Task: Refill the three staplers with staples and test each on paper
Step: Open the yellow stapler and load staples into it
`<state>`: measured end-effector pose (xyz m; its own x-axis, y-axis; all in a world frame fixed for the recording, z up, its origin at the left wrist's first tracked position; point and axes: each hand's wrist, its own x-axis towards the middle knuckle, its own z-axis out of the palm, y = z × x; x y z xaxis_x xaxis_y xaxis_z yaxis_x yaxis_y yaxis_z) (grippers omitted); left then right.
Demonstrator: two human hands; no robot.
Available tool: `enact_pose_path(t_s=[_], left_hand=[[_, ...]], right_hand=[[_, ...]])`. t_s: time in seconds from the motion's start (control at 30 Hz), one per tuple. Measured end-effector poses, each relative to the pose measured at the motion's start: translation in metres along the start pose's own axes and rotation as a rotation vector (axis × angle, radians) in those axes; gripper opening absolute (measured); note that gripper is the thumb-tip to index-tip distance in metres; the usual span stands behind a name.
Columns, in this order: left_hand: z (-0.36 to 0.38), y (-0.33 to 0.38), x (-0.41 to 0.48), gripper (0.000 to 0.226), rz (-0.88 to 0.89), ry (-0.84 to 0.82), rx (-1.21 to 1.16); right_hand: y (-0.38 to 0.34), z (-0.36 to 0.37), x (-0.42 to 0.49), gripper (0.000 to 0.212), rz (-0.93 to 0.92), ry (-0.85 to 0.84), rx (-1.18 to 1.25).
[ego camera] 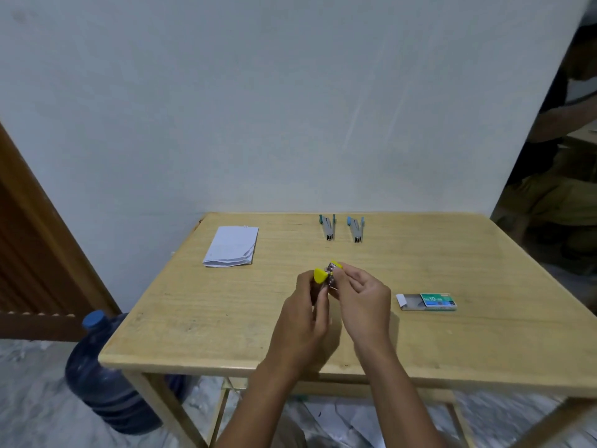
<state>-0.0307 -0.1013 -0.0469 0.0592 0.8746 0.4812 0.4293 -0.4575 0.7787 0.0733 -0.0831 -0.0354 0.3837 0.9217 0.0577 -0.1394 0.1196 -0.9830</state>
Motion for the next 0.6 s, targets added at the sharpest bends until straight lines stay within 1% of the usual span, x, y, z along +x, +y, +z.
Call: enact_pose_path(t_s=[0.13, 0.2, 0.3, 0.37, 0.4, 0.43, 0.47, 0.5, 0.53, 0.57, 0.6], left_hand=[[0.011, 0.015, -0.014, 0.026, 0.009, 0.081, -0.087], [0.013, 0.022, -0.016, 0.029, 0.004, 0.083, -0.145], [0.015, 0.026, -0.019, 0.018, -0.089, 0.12, -0.333], [0.012, 0.029, -0.019, 0.011, -0.171, 0.15, -0.458], [0.01, 0.031, -0.018, 0.01, -0.212, 0.159, -0.533], [0.007, 0.034, -0.016, 0.01, -0.252, 0.167, -0.61], [0.003, 0.037, -0.015, 0.009, -0.284, 0.173, -0.68], [0.001, 0.038, -0.012, 0.008, -0.305, 0.178, -0.729], [-0.002, 0.04, -0.011, 0.008, -0.315, 0.18, -0.754], [-0.004, 0.041, -0.01, 0.009, -0.317, 0.175, -0.763], [-0.005, 0.041, -0.01, 0.011, -0.318, 0.163, -0.765]], right_hand=[[-0.004, -0.019, -0.001, 0.02, 0.122, 0.093, 0.231], [-0.007, -0.026, -0.001, 0.02, 0.131, 0.128, 0.266], [-0.009, -0.034, 0.001, 0.017, 0.164, 0.184, 0.321], [-0.007, -0.042, 0.007, 0.022, 0.218, 0.185, 0.333], [-0.007, -0.046, 0.009, 0.025, 0.25, 0.168, 0.282], [-0.005, -0.049, 0.011, 0.029, 0.271, 0.139, 0.172], [-0.004, -0.052, 0.011, 0.032, 0.266, 0.103, -0.003], [-0.005, -0.052, 0.009, 0.033, 0.217, 0.073, -0.215], [-0.007, -0.051, 0.006, 0.031, 0.124, 0.063, -0.411], [-0.012, -0.05, 0.001, 0.027, -0.007, 0.071, -0.531], [-0.019, -0.049, -0.003, 0.022, -0.14, 0.063, -0.552]])
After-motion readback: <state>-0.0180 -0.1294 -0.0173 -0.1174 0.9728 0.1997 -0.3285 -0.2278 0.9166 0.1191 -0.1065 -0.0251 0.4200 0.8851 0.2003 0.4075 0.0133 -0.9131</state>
